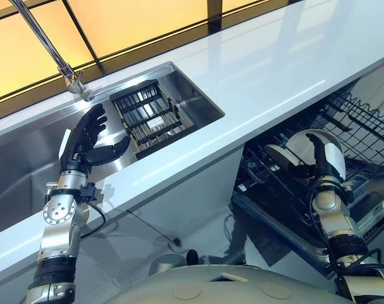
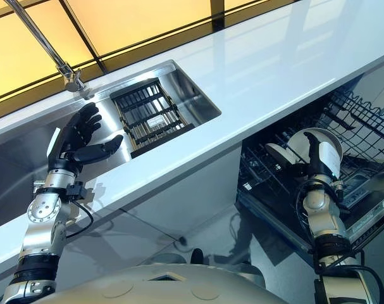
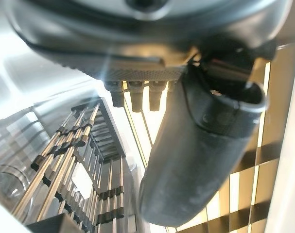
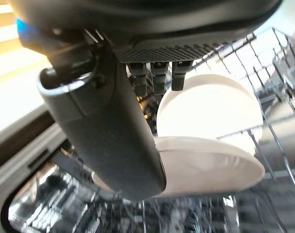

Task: Pick up plates and place into dishwasher.

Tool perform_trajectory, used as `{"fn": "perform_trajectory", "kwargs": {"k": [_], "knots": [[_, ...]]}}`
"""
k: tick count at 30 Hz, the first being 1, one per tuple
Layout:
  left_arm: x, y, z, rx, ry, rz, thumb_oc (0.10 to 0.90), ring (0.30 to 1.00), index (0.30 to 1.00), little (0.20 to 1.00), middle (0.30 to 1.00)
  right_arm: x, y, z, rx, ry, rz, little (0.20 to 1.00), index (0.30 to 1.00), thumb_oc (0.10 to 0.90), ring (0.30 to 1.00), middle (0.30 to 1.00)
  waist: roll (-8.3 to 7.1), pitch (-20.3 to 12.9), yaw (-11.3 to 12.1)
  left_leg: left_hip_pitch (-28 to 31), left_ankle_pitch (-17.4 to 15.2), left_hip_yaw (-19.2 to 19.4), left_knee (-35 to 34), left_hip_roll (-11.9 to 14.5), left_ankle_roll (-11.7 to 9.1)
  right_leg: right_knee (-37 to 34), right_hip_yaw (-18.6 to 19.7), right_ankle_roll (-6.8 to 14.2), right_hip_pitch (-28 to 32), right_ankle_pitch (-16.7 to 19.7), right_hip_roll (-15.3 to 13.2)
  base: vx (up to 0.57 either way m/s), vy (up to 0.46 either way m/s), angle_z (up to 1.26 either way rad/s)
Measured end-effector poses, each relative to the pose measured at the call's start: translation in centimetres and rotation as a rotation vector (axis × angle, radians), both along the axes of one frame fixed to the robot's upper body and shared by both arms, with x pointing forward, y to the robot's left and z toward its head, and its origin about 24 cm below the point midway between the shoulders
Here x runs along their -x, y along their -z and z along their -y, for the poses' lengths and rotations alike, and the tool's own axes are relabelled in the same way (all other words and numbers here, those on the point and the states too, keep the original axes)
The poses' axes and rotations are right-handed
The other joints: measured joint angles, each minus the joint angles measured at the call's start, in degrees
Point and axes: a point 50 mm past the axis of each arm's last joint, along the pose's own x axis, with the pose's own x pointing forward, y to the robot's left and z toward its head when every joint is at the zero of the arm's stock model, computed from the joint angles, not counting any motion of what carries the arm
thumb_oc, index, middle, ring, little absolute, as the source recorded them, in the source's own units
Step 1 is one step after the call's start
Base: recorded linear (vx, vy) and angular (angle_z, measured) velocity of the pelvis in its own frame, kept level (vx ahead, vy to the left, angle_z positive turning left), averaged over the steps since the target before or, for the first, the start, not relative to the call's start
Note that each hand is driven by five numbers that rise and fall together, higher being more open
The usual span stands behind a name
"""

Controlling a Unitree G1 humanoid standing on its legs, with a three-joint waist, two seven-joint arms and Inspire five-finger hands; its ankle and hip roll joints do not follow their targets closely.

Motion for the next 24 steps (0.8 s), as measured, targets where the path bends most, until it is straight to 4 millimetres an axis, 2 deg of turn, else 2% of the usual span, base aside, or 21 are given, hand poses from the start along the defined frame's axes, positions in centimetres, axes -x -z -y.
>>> {"fn": "perform_trajectory", "kwargs": {"k": [6,8,10,15,18,21,24], "knots": [[0.1,-0.1,-0.2,-0.004,0.004,0.003,0.8,0.9,0.9,0.9,0.9,-0.1,-0.7,-0.2,-0.069,-0.035,0.01,0.9,0.9,0.8,0.9,0.9,-1.19,-0.8,-0.8,-0.1,-0.5,1.4,0.0,0.1,0.1,0.1,1.5,-0.1,-0.8,0.1,0.1,-0.05,-0.027,-0.14],[0.1,-0.2,-0.3,-0.009,0.005,0.004,0.8,0.9,0.9,0.9,0.9,0.3,-0.3,-0.5,-0.143,-0.073,-0.049,0.9,0.9,0.8,0.9,0.9,-2.25,-1.4,-1.9,-0.4,-0.6,1.5,0.0,0.1,0.1,0.2,1.6,-0.1,-1.1,0.1,0.1,-0.07,-0.046,-0.01],[0.1,-0.4,-0.5,-0.02,0.005,0.004,0.8,0.9,0.9,0.9,0.9,0.8,0.4,-0.8,-0.246,-0.103,-0.112,0.9,0.9,0.8,0.9,0.9,-3.16,-2.0,-2.0,-0.7,-0.8,2.1,0.0,0.3,0.0,0.2,2.3,-0.1,-1.7,0.1,0.3,-0.05,-0.043,-0.14],[0.0,-0.8,-0.9,-0.044,0.006,0.006,0.8,0.9,0.9,0.9,0.9,2.1,2.0,-1.2,-0.479,-0.146,-0.214,0.9,0.9,0.8,0.9,0.9,-4.42,-2.5,-3.3,-0.6,-1.1,3.2,0.0,0.6,-0.2,0.2,3.0,-0.2,-2.1,0.2,0.6,-0.07,-0.056,-0.12],[0.0,-0.8,-0.9,-0.045,0.003,0.009,0.8,0.9,0.9,0.9,0.9,2.3,2.1,-1.3,-0.571,-0.133,-0.18,0.9,0.9,0.8,0.9,0.9,-4.57,-2.6,-3.7,-0.8,-1.2,4.7,0.0,0.9,-0.3,0.2,4.3,-0.3,-3.0,0.3,0.6,-0.07,-0.043,-0.21],[0.0,-0.9,-0.9,-0.045,-0.007,0.013,0.8,0.9,0.9,0.9,0.9,2.2,1.8,-1.1,-0.619,-0.085,-0.11,0.9,0.9,0.8,0.9,0.9,-4.79,-2.7,-5.1,-0.8,-1.3,4.8,0.0,0.9,-0.2,0.2,4.5,-0.2,-3.0,0.3,0.6,-0.06,-0.034,-0.07],[0.0,-1.1,-1.1,-0.056,-0.016,0.02,0.8,0.9,0.9,0.9,0.9,2.1,1.2,-0.7,-0.661,0.005,0.035,0.9,0.9,0.8,0.9,0.9,-4.79,-2.7,-5.5,-1.0,-1.5,6.0,-0.1,1.1,-0.3,0.2,5.6,-0.1,-3.8,0.4,0.7,-0.04,-0.014,-0.19]]}}
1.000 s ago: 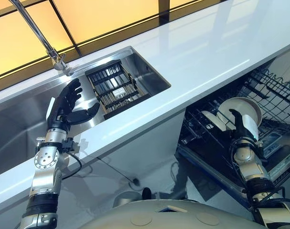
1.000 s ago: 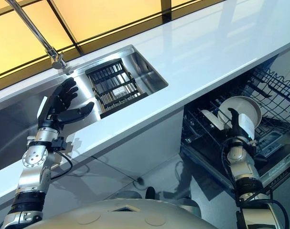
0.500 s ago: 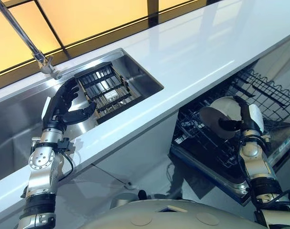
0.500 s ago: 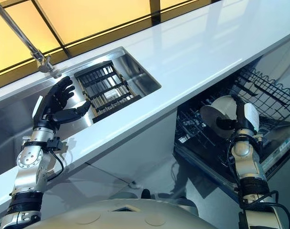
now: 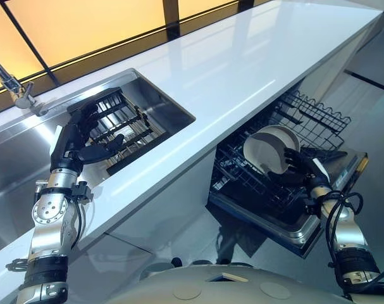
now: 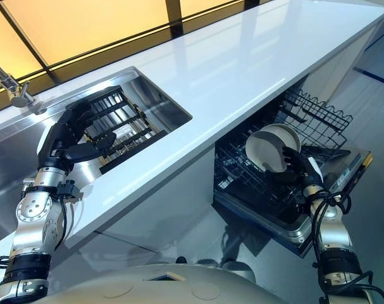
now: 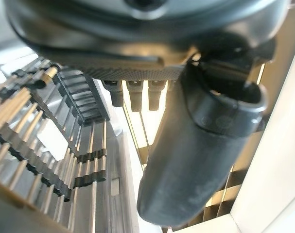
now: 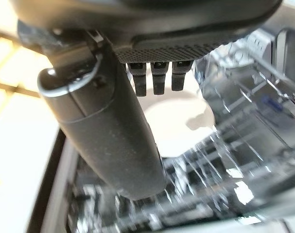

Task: Pick up plates and place into dishwasher.

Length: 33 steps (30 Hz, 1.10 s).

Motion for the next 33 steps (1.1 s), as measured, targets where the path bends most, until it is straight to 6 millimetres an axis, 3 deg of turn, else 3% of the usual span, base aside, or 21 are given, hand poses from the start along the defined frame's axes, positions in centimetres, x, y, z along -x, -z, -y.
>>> {"fn": "perform_trajectory", "kwargs": {"k": [7,15,21,27,33], "knots": [[0.1,-0.6,-0.4,-0.028,-0.019,0.04,0.8,0.9,0.9,0.9,0.9,0.7,-0.8,0.9,-0.108,0.333,0.244,0.9,0.9,0.8,0.9,0.9,0.0,0.0,-1.3,0.4,-0.5,1.4,0.0,0.0,0.1,0.0,1.3,-0.3,-0.1,0.3,0.3,0.01,-0.001,-0.1],[-0.9,-1.7,-0.7,-0.039,-0.062,0.09,0.8,0.9,0.9,0.9,0.9,2.1,3.4,-0.6,-0.197,0.342,0.091,0.9,0.9,0.8,0.9,0.9,1.05,0.2,-2.7,0.7,-0.7,1.8,0.0,0.0,0.2,1.0,1.7,-0.2,-0.4,0.1,0.3,0.04,0.01,-0.03],[-1.6,-2.2,-1.4,-0.043,-0.141,0.113,0.8,0.9,0.9,0.9,0.9,3.5,5.1,-1.7,-0.223,0.285,0.024,0.9,0.9,0.8,0.9,0.9,4.53,1.2,-3.9,0.7,-0.6,1.4,0.0,-0.5,0.7,1.8,1.3,0.2,-0.8,-0.1,-0.6,0.11,0.097,0.02],[-1.4,-1.1,-1.8,0.034,-0.218,0.099,0.8,0.9,0.9,0.9,0.9,3.7,4.0,-0.9,-0.187,0.298,0.13,0.9,0.9,0.8,0.9,0.9,8.91,3.2,-5.8,0.9,-0.4,0.5,0.0,-0.9,0.9,1.6,0.3,0.6,-0.1,-0.4,-1.2,0.04,0.124,0.08],[-1.0,0.3,-0.9,0.12,-0.25,0.092,0.8,0.9,0.9,0.9,0.9,4.3,2.9,0.5,-0.21,0.452,0.249,0.9,0.9,0.8,0.9,0.9,15.07,6.0,-5.8,-0.8,0.2,0.2,0.3,-1.2,1.1,2.6,0.2,0.5,-2.2,-0.4,-1.5,0.0,0.104,0.03]]}}
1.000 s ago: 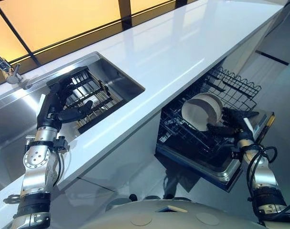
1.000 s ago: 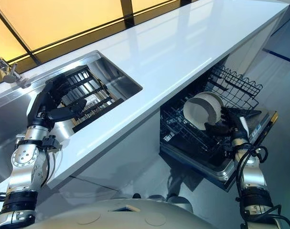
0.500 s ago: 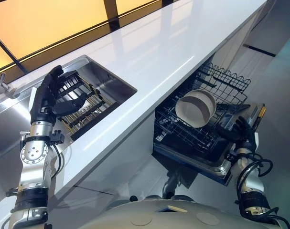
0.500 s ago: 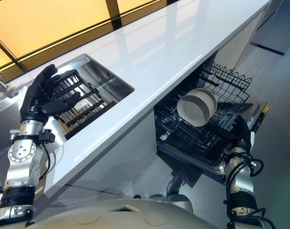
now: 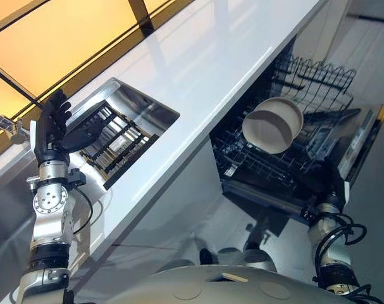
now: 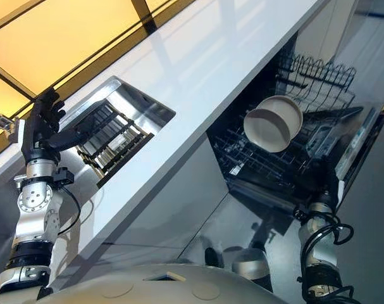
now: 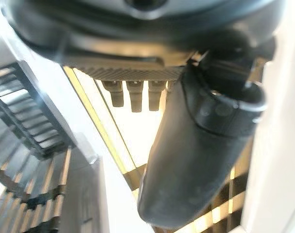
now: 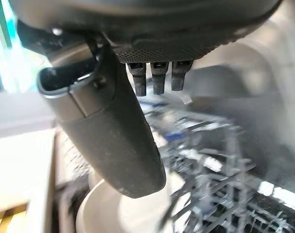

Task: Pick up plates and place into dishwasher.

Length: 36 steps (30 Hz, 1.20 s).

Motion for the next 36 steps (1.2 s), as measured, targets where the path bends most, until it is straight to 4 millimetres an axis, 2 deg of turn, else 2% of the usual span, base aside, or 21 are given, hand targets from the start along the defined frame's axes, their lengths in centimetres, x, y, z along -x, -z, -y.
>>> {"fn": "perform_trajectory", "kwargs": {"k": [4,7,10,14,18,24,32,36], "knots": [[0.3,0.3,0.0,0.033,0.001,-0.001,0.8,0.9,0.9,0.9,0.9,-0.1,-0.2,-0.2,-0.013,0.013,0.046,0.9,0.9,0.8,0.9,0.9,1.13,0.5,-0.1,0.1,0.0,-0.2,0.0,0.1,-0.1,0.7,0.0,0.3,-0.2,-0.7,0.1,0.04,0.091,0.01],[1.1,1.1,0.1,0.061,0.009,-0.022,0.8,0.9,0.9,0.9,0.9,0.0,-0.3,-0.3,-0.007,0.013,0.063,0.9,0.9,0.8,0.9,0.9,2.01,0.8,-0.1,0.0,0.0,-0.3,0.0,-0.1,-0.1,3.9,0.0,0.4,-1.9,-2.5,-0.3,0.02,0.091,0.04],[1.9,1.8,-0.1,0.08,0.01,-0.05,0.8,0.9,0.9,0.9,0.9,0.5,-0.1,-0.6,-0.025,-0.013,0.064,0.9,0.9,0.8,0.9,0.9,2.26,1.1,0.1,0.0,-0.1,-0.5,0.0,-0.2,-0.2,8.6,0.0,0.2,-4.1,-5.1,-0.9,-0.01,0.088,0.04],[2.9,3.0,0.1,0.122,-0.004,-0.08,0.8,0.9,0.9,0.9,0.9,1.8,-0.2,-0.7,-0.043,-0.135,0.068,0.9,0.9,0.8,0.9,0.9,2.28,1.6,0.0,-0.1,-0.1,-0.5,0.0,-0.8,-0.2,16.0,0.2,-0.2,-7.8,-8.8,-1.9,-0.03,0.099,-0.02],[3.0,3.6,0.9,0.161,0.007,-0.077,0.8,0.9,0.9,0.9,0.9,2.7,0.4,-1.3,-0.109,-0.291,0.03,0.9,0.9,0.8,0.9,0.9,2.23,1.8,-0.3,-0.1,0.1,-0.4,0.0,-1.1,-0.5,19.8,0.2,-0.5,-9.7,-10.5,-2.6,-0.04,0.095,-0.07],[2.9,4.0,1.6,0.191,0.012,-0.067,0.8,0.9,0.9,0.9,0.9,2.4,0.3,-1.4,-0.193,-0.488,-0.015,0.9,0.9,0.8,0.9,0.9,2.0,2.0,-0.7,-0.7,0.8,-0.6,0.0,-0.8,-1.0,21.4,-0.6,-0.6,-11.0,-11.0,-2.9,0.04,0.087,-0.02],[3.2,4.7,2.3,0.229,0.007,-0.072,0.8,0.9,0.9,0.9,0.9,2.0,0.0,-0.4,-0.186,-0.547,-0.11,0.9,0.9,0.8,0.9,0.9,1.6,2.1,-0.2,1.4,1.0,-1.5,0.0,-0.7,-1.2,21.4,-3.0,-0.8,-8.0,-11.2,-3.5,0.09,0.11,0.06],[3.1,5.2,3.3,0.236,0.042,-0.093,0.8,0.9,0.9,0.9,0.9,1.9,0.0,-0.4,-0.161,-0.565,-0.153,0.9,0.9,0.8,0.9,0.9,0.78,1.8,0.6,1.4,0.9,-2.2,1.1,-0.9,-1.2,21.7,-3.5,-0.8,-7.4,-11.1,-3.8,0.06,0.121,0.07]]}}
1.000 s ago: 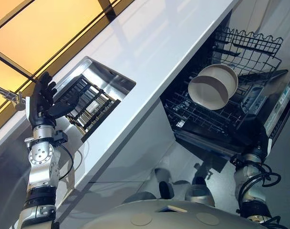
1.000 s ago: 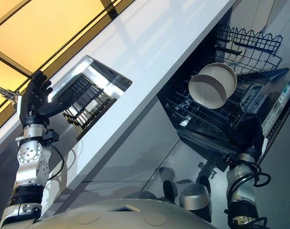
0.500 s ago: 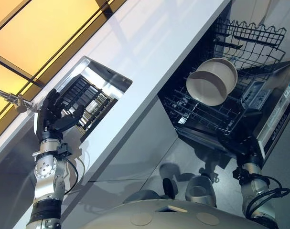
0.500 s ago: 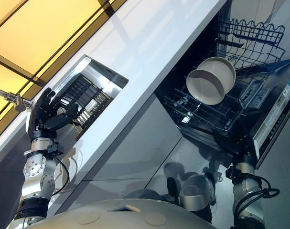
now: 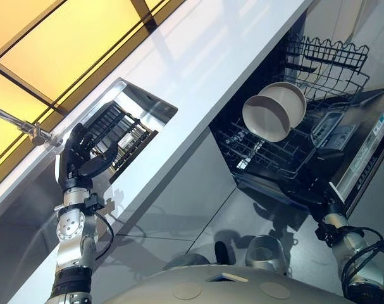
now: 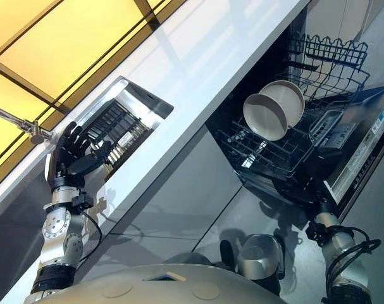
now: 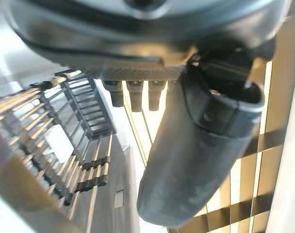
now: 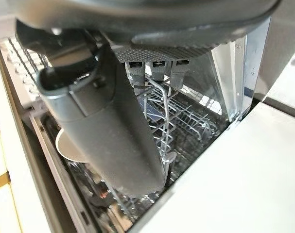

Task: Pick up plates and place into dishwasher.

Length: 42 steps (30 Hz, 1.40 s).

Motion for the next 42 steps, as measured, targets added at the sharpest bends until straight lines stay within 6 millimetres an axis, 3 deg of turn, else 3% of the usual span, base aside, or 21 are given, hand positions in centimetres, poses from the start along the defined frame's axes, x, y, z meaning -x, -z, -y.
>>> {"fn": "perform_trajectory", "kwargs": {"k": [4,12,13,17,21,27,38,42], "knots": [[-0.2,0.8,1.3,0.011,0.05,-0.03,0.8,0.9,0.9,0.9,0.9,-0.4,0.1,-0.2,-0.002,-0.004,-0.025,0.9,0.9,0.8,0.9,0.9,-0.97,-0.2,1.3,0.0,-0.2,-0.3,1.0,-0.1,-0.2,0.2,-1.3,-0.3,0.6,0.2,-0.4,0.06,0.113,0.02],[-0.1,1.4,1.6,0.013,0.055,-0.045,0.8,0.9,0.9,0.9,0.9,-2.7,0.0,-1.9,0.029,-0.059,-0.022,0.9,0.9,0.8,0.9,0.9,-0.95,-0.3,2.8,-0.6,-0.5,-1.8,2.7,-0.1,-0.6,1.0,-1.9,-0.5,0.5,0.4,-0.8,0.04,0.063,-0.02],[-0.4,1.2,1.6,0.012,0.056,-0.035,0.8,0.9,0.9,0.9,0.9,-4.2,-0.4,-3.0,0.036,-0.096,-0.006,0.9,0.9,0.8,0.9,0.9,-0.92,-0.3,3.3,-0.7,-0.5,-2.0,2.8,-0.1,-0.6,1.1,-2.9,-0.6,0.5,0.4,-1.2,0.05,0.053,0.02],[-0.9,1.1,2.2,0.015,0.069,-0.026,0.8,0.9,0.9,0.9,0.9,-6.8,-0.9,-4.8,0.06,-0.079,-0.023,0.9,0.9,0.8,0.9,0.9,-0.83,-0.4,5.0,-1.2,-0.4,-2.5,3.0,-0.1,-0.6,1.1,-3.9,-0.7,0.3,0.5,-1.6,0.05,0.074,0.07],[-1.2,0.9,2.4,0.016,0.077,-0.017,0.8,0.9,0.9,0.9,0.9,-8.0,-1.2,-5.6,-0.104,0.029,-0.016,0.9,0.9,0.8,0.9,0.9,-0.82,-0.4,6.7,-1.4,-0.3,-3.0,2.9,-0.1,-0.6,1.0,-4.5,-0.8,0.4,0.6,-1.9,0.03,0.073,0.08],[-1.2,1.0,2.4,0.017,0.077,-0.023,0.8,0.9,0.9,0.9,0.9,-8.2,-1.2,-5.9,-0.248,0.083,-0.016,0.9,0.9,0.8,0.9,0.9,-0.82,-0.4,7.4,-1.3,-0.3,-3.1,2.8,-0.2,-0.6,0.1,-5.0,-0.7,1.5,0.5,-1.8,0.03,0.049,0.04],[-1.3,1.1,3.2,0.021,0.107,-0.013,0.8,0.9,0.9,0.9,0.9,-8.6,-0.9,-6.9,-0.138,0.101,-0.046,0.9,0.9,0.8,0.9,0.9,-0.84,-0.4,7.3,-0.9,-0.3,-3.2,3.6,-0.3,-0.6,-0.4,-5.1,-0.7,2.6,0.4,-1.1,0.05,-0.025,0.02],[-1.2,1.2,3.2,0.021,0.11,-0.017,0.8,0.9,0.9,0.9,0.9,-9.0,-0.6,-7.0,-0.306,0.194,-0.062,0.9,0.9,0.8,0.9,0.9,-0.89,-0.3,7.3,-0.4,-0.5,-3.0,3.6,-0.3,-0.8,0.3,-4.5,-0.5,2.6,0.0,-1.0,0.1,-0.047,-0.02]]}}
